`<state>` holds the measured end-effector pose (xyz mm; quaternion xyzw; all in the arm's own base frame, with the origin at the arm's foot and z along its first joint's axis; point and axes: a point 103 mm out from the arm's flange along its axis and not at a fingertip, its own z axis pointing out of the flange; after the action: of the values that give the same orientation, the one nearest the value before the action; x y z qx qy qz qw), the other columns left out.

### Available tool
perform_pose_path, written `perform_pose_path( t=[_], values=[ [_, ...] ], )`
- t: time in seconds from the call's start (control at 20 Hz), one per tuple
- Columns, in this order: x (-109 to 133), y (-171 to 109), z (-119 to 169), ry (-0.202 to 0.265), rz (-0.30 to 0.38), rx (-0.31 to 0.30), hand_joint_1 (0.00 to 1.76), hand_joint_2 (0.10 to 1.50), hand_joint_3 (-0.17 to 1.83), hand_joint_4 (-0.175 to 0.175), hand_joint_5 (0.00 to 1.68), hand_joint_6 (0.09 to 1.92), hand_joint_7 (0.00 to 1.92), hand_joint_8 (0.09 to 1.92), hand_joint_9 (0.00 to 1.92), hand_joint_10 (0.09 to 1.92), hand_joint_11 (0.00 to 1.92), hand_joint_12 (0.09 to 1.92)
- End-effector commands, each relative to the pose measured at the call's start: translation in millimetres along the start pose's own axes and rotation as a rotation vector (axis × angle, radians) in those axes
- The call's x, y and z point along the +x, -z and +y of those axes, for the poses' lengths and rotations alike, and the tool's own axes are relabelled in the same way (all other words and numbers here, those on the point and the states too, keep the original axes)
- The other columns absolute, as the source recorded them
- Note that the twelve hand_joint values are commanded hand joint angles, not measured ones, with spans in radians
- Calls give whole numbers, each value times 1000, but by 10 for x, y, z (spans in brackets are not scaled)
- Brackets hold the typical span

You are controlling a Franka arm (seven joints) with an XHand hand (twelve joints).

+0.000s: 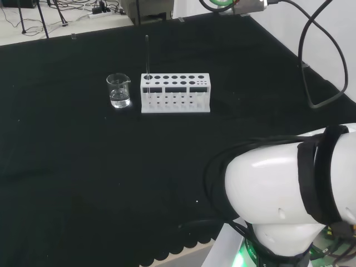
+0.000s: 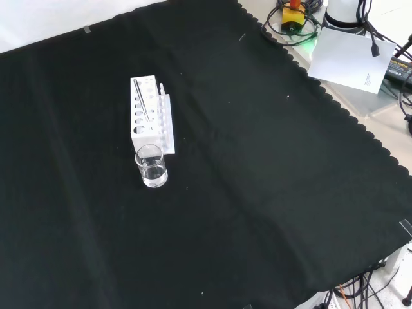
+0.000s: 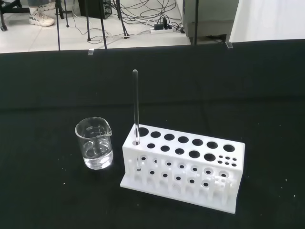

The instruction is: Take the glass rod from the white test tube rack.

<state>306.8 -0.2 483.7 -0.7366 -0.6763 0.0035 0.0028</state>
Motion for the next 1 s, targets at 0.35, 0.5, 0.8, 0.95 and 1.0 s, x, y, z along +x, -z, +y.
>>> perform_pose_path(
  t=[0.35,0.5,0.8,0.95,1.0],
  values=[
    [-3,25,19,-8,-9,-10,658,843,623,-117,0,87,0,286,2,711,2,1150],
    [-2,27,40,-4,-4,-1,656,845,619,-117,0,87,0,301,0,714,0,1149],
    [34,7,202,13,10,19,647,854,609,-116,0,87,0,356,0,741,0,1148],
    [92,-11,310,29,9,21,640,860,605,-116,0,87,0,390,0,760,0,1155],
    [120,-22,349,39,9,20,639,862,603,-116,0,87,0,410,0,771,0,1157]
  ],
)
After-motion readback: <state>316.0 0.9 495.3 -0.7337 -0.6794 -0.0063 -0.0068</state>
